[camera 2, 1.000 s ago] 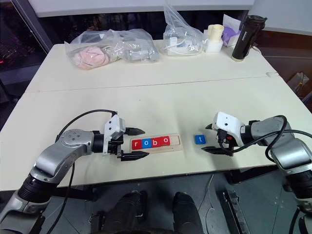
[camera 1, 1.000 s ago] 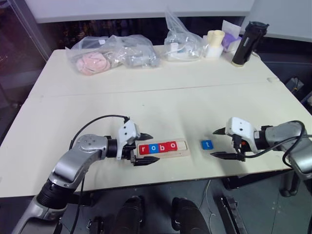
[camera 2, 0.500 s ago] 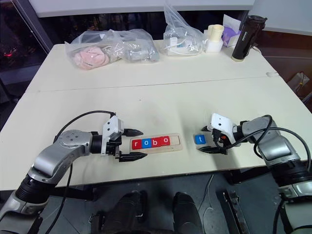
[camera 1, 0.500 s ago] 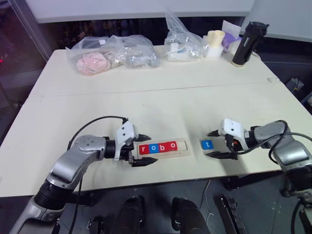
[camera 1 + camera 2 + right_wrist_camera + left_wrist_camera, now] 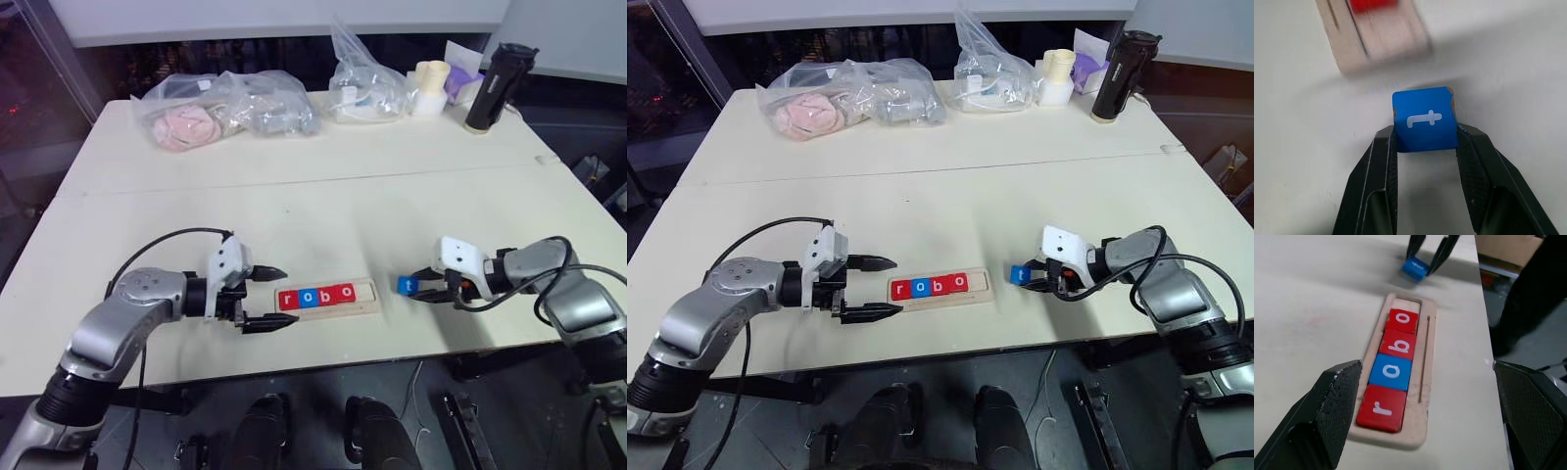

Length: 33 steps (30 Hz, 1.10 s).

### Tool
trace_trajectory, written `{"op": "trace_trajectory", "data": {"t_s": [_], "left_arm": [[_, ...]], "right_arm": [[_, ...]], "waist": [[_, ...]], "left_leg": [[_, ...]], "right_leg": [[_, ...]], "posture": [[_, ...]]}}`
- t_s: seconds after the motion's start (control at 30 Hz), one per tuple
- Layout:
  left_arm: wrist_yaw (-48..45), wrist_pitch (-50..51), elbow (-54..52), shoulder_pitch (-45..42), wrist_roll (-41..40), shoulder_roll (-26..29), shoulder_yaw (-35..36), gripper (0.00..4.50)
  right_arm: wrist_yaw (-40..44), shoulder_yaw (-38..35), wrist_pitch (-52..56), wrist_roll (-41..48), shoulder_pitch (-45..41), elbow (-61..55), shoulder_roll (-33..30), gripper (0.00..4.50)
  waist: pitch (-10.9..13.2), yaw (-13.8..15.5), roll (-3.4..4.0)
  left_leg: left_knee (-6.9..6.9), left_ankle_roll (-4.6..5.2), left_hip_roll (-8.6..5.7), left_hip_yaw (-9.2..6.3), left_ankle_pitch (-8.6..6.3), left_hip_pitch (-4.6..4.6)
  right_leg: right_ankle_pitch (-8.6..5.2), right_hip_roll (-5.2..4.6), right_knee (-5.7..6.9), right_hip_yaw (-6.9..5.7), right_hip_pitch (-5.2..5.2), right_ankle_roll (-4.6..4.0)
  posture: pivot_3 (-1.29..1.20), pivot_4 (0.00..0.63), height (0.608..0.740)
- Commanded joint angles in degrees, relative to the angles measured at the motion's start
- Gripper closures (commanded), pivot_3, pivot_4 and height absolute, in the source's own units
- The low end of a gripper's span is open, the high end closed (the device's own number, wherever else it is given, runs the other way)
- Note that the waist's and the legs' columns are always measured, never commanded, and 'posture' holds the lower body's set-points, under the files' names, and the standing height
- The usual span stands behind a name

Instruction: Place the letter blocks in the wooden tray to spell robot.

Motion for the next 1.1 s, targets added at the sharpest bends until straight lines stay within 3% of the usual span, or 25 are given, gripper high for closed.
{"op": "trace_trajectory", "data": {"t_s": [0.03, 0.33, 1.07, 1.1], "left_arm": [[-1.0, -0.8, -1.8, 0.0, -1.2, 0.2, 0.9, 0.0], [0.0, -0.6, -2.7, 0.3, -0.9, -0.9, 0.5, 0.0], [2.4, 0.0, -4.3, 1.8, -1.6, -1.4, 0.9, 0.0], [2.6, 0.1, -4.5, 1.9, -1.7, -1.4, 0.9, 0.0]], "right_arm": [[0.0, 0.0, 2.5, 1.5, -2.1, -5.9, 1.5, 3.39], [0.1, 4.4, 3.1, -1.2, -4.7, -5.4, 4.5, 3.39], [0.9, 6.7, 0.8, -3.6, -6.4, -1.0, 6.9, 3.39], [0.9, 6.7, 0.8, -3.6, -6.5, -1.0, 7.0, 2.89]], "waist": [[0.0, 0.0, -0.01], [0.0, 0.0, -0.01], [0.0, 0.0, -0.01], [0.0, 0.0, -0.01]], "left_leg": [[0.0, 0.0, 0.0, -0.01, 0.0, 0.0], [0.02, 0.0, -0.01, 0.0, 0.0, -0.01], [0.02, 0.0, -0.01, -0.01, 0.0, 0.01], [0.02, 0.0, -0.01, -0.01, 0.0, 0.01]], "right_leg": [[0.0, 0.0, 0.0, 0.0, 0.0, 0.0], [0.0, -0.02, 0.0, 0.01, 0.01, -0.01], [0.01, 0.01, 0.04, 0.0, 0.02, -0.01], [0.01, 0.02, 0.04, 0.0, 0.02, -0.01]], "posture": [[0.0, 0.15, 0.725], [0.0, 0.15, 0.725], [0.0, 0.15, 0.725], [0.0, 0.15, 0.725]]}}
